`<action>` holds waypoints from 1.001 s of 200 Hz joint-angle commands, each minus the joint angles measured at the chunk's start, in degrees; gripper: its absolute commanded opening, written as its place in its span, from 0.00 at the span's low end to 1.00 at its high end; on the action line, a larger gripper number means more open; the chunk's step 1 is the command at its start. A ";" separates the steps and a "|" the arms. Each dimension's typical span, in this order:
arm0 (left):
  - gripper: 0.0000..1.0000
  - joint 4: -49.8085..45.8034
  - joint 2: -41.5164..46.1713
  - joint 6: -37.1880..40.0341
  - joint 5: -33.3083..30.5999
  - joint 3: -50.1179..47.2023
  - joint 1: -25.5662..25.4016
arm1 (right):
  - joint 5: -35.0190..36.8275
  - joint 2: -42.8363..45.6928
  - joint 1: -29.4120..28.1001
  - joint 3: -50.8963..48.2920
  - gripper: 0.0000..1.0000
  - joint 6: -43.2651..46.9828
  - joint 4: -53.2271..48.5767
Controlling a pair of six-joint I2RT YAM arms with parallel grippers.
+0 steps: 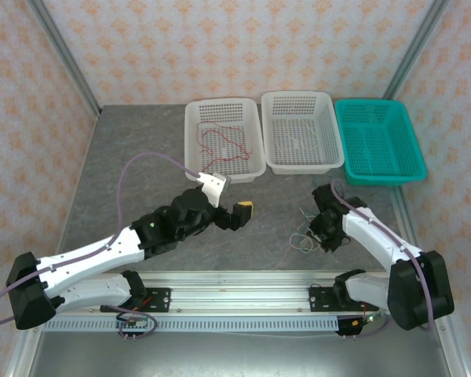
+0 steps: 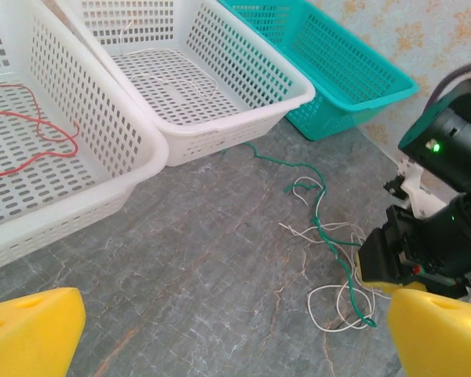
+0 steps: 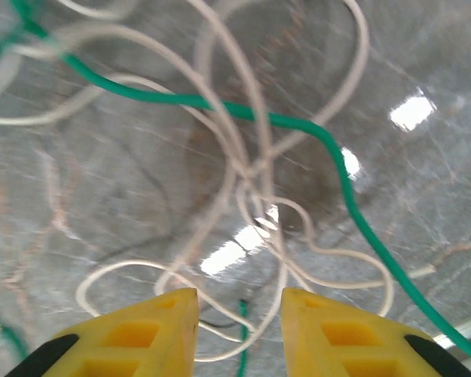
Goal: Untangle the cables
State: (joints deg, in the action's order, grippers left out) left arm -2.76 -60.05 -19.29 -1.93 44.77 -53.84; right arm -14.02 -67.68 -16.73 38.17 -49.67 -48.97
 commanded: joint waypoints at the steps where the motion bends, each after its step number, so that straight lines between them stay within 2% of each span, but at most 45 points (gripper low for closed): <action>1: 0.99 0.08 1.10 -0.22 -1.65 0.11 0.17 | 7.78 -2.33 -0.32 5.33 0.33 5.02 3.80; 14: 0.99 0.32 2.07 -0.23 -2.45 -0.99 0.19 | 10.39 -4.01 -0.32 7.39 0.32 8.37 5.43; 38: 0.99 0.55 3.23 -0.57 -3.08 -1.85 0.16 | 11.09 -7.80 -0.23 8.57 0.27 12.75 8.08; 62: 0.99 -0.35 3.62 -0.41 -3.34 -1.66 0.17 | 12.86 -11.12 -0.25 9.95 0.20 13.94 5.36; 93: 0.99 1.12 2.98 -0.60 -3.17 -2.08 0.22 | 14.04 -10.31 -0.24 8.53 0.19 13.82 6.11; 114: 0.99 1.33 1.56 -0.58 -2.39 -1.25 0.22 | 10.38 -10.65 -0.31 7.64 0.20 14.45 8.63; 164: 0.99 0.75 0.46 -0.31 -2.02 -0.46 0.23 | 7.93 -18.44 -0.62 11.63 0.23 18.20 7.51; 200: 0.99 0.87 0.40 -0.22 -2.57 -0.72 0.16 | 7.70 -21.88 -2.63 13.45 0.29 20.15 6.81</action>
State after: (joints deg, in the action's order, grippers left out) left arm -2.70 -59.75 -19.49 -3.51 43.53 -53.84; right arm -6.33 -87.96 -17.87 49.25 -32.05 -40.47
